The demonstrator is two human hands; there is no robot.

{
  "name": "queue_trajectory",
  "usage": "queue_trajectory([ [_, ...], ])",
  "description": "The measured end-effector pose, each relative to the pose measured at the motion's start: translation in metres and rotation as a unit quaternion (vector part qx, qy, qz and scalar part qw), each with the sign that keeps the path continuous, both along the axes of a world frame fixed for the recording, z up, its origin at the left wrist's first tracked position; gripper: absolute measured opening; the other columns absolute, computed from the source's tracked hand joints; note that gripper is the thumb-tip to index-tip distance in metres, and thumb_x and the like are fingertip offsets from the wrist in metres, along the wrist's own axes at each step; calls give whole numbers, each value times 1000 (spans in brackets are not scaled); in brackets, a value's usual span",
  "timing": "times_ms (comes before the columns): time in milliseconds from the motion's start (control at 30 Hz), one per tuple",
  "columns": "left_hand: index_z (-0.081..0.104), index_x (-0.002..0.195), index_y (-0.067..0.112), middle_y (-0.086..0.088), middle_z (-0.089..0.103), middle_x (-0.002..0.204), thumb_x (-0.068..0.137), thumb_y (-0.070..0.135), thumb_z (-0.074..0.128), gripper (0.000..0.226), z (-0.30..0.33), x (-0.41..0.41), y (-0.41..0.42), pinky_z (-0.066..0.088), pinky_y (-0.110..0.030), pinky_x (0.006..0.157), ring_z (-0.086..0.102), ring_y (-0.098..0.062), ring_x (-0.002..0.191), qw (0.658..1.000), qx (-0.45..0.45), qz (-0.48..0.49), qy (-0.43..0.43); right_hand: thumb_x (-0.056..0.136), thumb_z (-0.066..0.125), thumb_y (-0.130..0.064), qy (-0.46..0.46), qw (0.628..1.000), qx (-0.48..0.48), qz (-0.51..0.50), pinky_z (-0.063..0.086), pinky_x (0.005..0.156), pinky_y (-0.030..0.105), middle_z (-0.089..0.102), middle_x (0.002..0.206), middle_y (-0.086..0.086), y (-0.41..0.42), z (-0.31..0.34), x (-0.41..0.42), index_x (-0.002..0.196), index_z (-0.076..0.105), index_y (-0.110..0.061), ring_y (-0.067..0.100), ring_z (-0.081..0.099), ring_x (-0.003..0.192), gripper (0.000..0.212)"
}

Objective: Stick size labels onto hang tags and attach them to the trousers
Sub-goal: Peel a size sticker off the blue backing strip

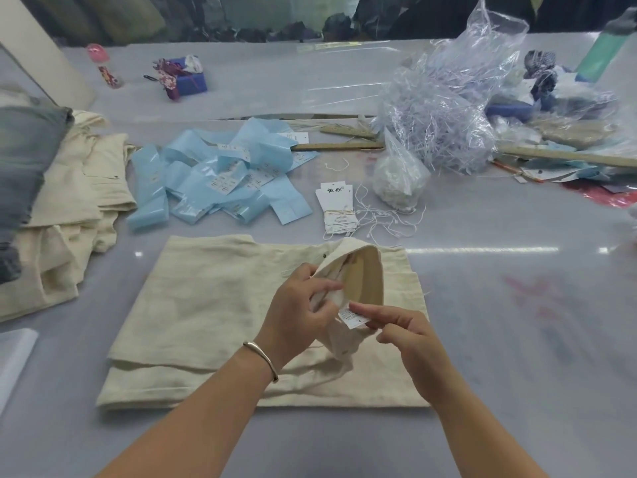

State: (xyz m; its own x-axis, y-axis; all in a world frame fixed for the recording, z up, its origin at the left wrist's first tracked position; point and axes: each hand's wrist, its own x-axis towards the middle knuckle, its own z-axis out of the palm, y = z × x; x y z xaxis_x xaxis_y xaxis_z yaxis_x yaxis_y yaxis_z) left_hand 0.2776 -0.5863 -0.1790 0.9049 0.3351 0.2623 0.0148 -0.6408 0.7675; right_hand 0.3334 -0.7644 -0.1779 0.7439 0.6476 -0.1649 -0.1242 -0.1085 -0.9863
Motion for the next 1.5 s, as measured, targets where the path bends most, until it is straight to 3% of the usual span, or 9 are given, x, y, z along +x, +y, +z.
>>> queue_trajectory([
  [233, 66, 78, 19, 12, 54, 120, 84, 29, 69, 12, 2, -12, 38, 51, -23, 79, 59, -4, 101, 991, -81, -103, 38, 84, 63, -4, -336, 908, -145, -204, 47, 75, 27, 69, 85, -14, 51, 32, 25, 86, 74, -21, 11, 63, 85, 20],
  [333, 61, 71, 25, 10, 62, 106, 84, 26, 69, 15, -3, -13, 92, 46, -15, 70, 60, -3, 89, 991, -119, -44, 45, 84, 61, 0, -320, 926, -124, -158, 42, 67, 9, 67, 82, -14, 105, 31, 35, 83, 71, -20, 3, 60, 81, 23],
  [667, 59, 67, 16, 6, 58, 65, 88, 28, 63, 25, -55, 36, 320, 36, -28, 59, 56, -20, 72, 956, -79, 239, 154, 86, 60, -6, -191, 960, -201, -36, 37, 64, 10, 65, 88, -12, 301, -41, 46, 79, 67, -24, -4, 55, 82, 20],
  [800, 64, 89, 18, 1, 65, 99, 89, 27, 63, 9, -60, 88, 377, 38, -26, 76, 57, -20, 98, 958, 3, 267, 105, 86, 59, -8, -143, 962, -230, -26, 38, 65, 9, 66, 89, -13, 338, -60, 54, 78, 66, -26, -7, 53, 81, 21],
  [967, 44, 132, 16, -8, 53, 128, 81, 52, 68, 66, -75, 128, 417, 41, -41, 94, 49, -30, 122, 919, 73, 238, 305, 85, 61, -7, -124, 963, -232, -49, 39, 62, 8, 64, 77, -14, 360, -64, 58, 75, 68, -26, -6, 54, 72, 23],
  [1100, 54, 92, 14, -6, 61, 96, 83, 37, 69, 29, -83, 133, 419, 38, -31, 76, 59, -29, 99, 939, -1, 178, 295, 84, 62, -4, -137, 962, -224, -75, 40, 64, 8, 66, 81, -11, 380, -65, 61, 78, 68, -26, -4, 55, 74, 24],
  [1233, 46, 59, 15, 2, 49, 57, 97, 29, 55, 41, -73, 129, 401, 36, -33, 65, 47, -16, 61, 978, -126, 20, 167, 81, 66, -2, -279, 933, -186, -134, 44, 76, 14, 63, 114, -11, 405, -61, 61, 110, 61, -26, 1, 55, 93, 38],
  [1367, 68, 94, 11, -8, 62, 99, 99, 25, 45, 26, -70, 127, 428, 43, -39, 82, 53, -24, 99, 970, 110, 170, 135, 84, 64, -22, -466, 847, -254, 25, 24, 111, 30, 29, 154, -13, 430, -60, 67, 144, 40, -29, 8, 26, 140, 65],
  [1500, 21, 152, 24, -5, 24, 156, 90, 14, 49, 69, -75, 130, 473, 29, -41, 111, 19, -25, 145, 925, 242, 182, 230, 98, 39, -31, -469, 786, -360, 178, -8, 117, 38, 3, 160, -17, 460, -80, 76, 149, 22, -36, 9, -8, 148, 54],
])
